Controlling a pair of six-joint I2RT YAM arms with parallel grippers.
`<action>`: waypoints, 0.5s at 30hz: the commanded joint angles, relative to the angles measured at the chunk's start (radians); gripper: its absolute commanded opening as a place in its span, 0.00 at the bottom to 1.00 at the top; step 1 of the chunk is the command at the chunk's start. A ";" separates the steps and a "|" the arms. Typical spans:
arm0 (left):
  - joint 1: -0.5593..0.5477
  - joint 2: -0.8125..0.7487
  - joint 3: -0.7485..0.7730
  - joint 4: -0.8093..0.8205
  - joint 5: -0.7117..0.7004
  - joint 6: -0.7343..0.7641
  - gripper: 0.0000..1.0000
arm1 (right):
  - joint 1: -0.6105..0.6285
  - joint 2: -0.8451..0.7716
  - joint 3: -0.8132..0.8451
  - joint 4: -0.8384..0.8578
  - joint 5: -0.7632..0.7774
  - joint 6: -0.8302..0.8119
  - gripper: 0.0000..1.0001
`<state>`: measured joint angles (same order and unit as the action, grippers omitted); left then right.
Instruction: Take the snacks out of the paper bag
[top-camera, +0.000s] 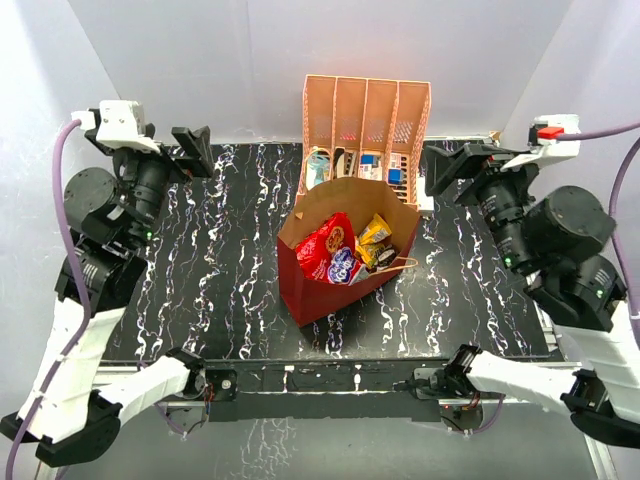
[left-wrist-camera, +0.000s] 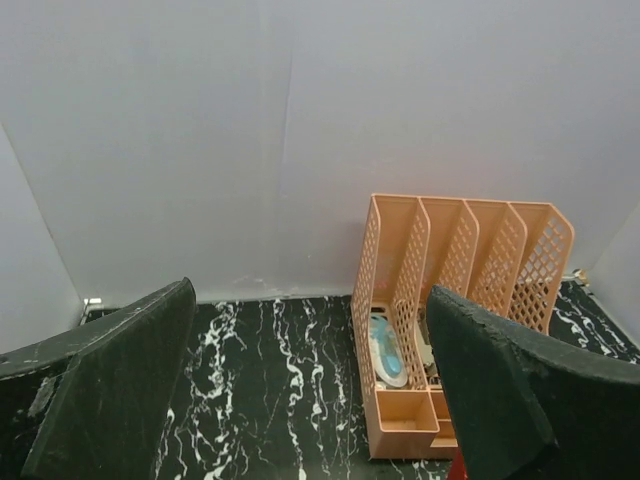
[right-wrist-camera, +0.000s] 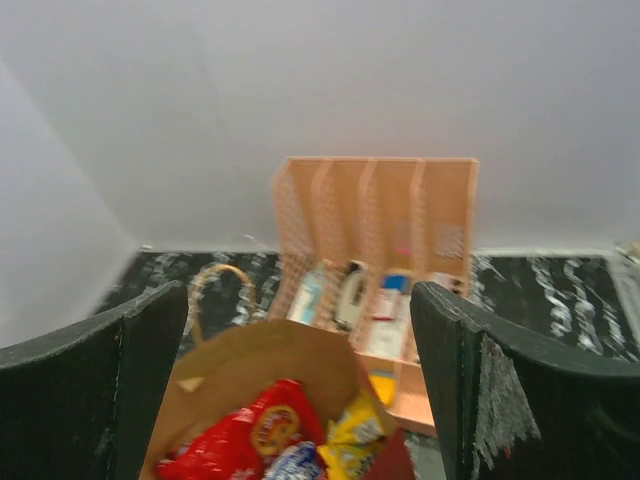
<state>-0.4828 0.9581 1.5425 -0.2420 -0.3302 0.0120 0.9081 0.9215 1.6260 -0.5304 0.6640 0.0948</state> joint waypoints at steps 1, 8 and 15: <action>0.050 0.022 -0.025 0.018 -0.014 -0.079 0.98 | -0.177 -0.014 -0.061 -0.021 -0.041 0.038 0.98; 0.113 0.060 -0.083 0.046 0.003 -0.169 0.98 | -0.507 -0.044 -0.188 -0.082 -0.089 0.110 0.98; 0.121 0.063 -0.184 0.117 -0.001 -0.229 0.98 | -0.736 -0.100 -0.315 -0.140 -0.208 0.176 0.98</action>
<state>-0.3630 1.0325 1.3968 -0.2035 -0.3317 -0.1669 0.2581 0.8703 1.3483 -0.6559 0.5503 0.2203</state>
